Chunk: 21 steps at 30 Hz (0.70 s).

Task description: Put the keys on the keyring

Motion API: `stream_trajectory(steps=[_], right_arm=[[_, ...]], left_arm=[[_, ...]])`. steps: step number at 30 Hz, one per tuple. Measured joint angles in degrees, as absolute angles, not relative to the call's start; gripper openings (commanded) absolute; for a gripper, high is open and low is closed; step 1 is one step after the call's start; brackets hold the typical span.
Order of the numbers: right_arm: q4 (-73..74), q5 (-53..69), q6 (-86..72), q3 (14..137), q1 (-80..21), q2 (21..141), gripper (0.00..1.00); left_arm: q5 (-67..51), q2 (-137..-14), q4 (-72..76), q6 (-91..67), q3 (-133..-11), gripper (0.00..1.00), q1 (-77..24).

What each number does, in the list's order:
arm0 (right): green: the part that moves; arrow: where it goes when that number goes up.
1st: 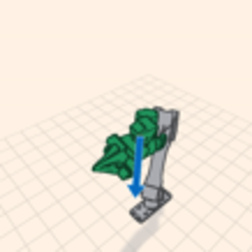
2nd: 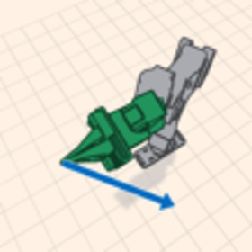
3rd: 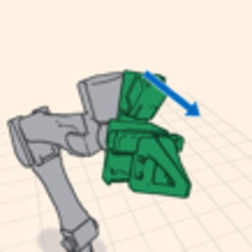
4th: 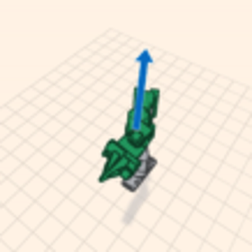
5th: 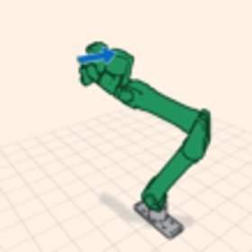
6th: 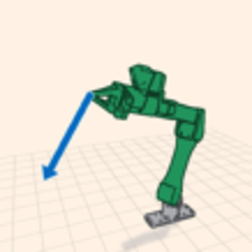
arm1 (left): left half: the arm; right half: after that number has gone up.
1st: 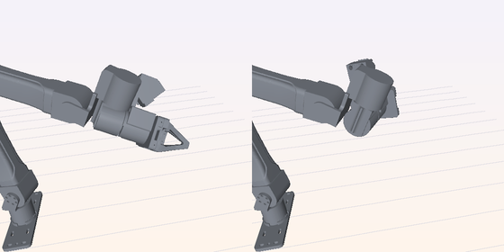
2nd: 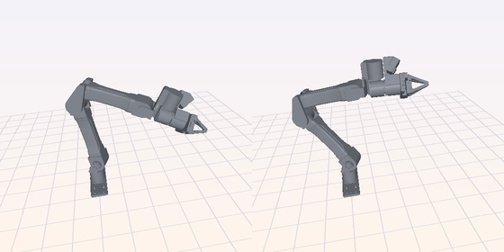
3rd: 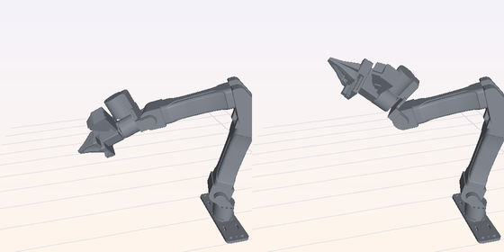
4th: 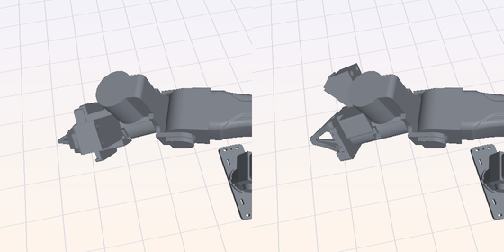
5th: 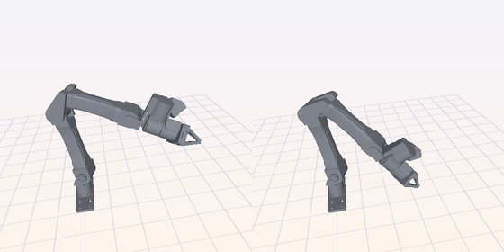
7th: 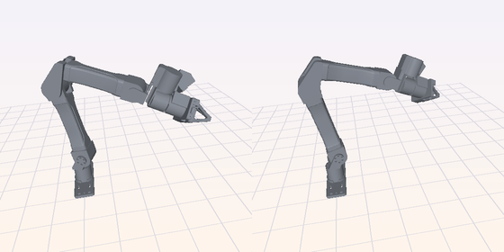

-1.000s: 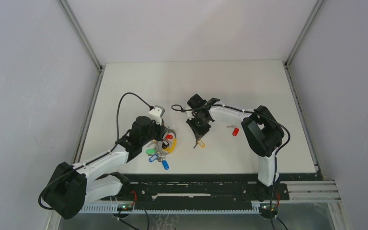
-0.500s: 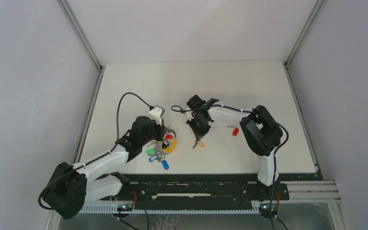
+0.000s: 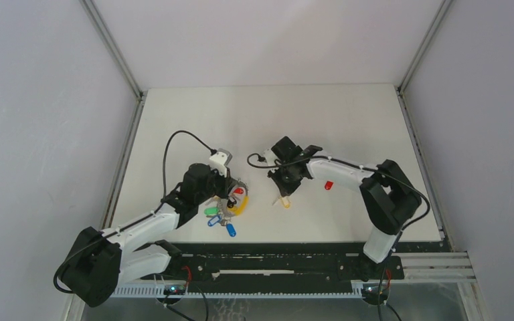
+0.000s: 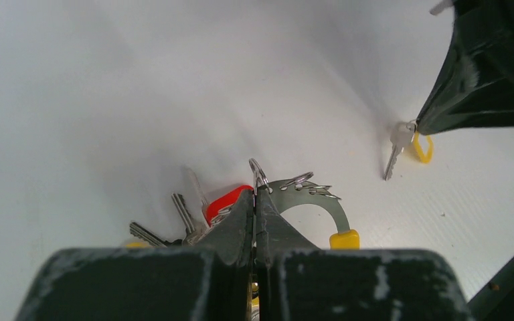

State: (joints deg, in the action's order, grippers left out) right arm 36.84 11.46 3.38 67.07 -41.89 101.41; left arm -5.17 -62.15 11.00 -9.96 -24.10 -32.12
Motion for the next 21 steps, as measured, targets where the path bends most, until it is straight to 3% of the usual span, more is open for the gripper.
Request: stream_trajectory(steps=[21], right_arm=[[4.29,22.74,23.31,37.26,-42.06,70.28,0.0]], left_arm=[[-15.44,-64.23,14.74,6.33,-23.38,0.0,-44.62]])
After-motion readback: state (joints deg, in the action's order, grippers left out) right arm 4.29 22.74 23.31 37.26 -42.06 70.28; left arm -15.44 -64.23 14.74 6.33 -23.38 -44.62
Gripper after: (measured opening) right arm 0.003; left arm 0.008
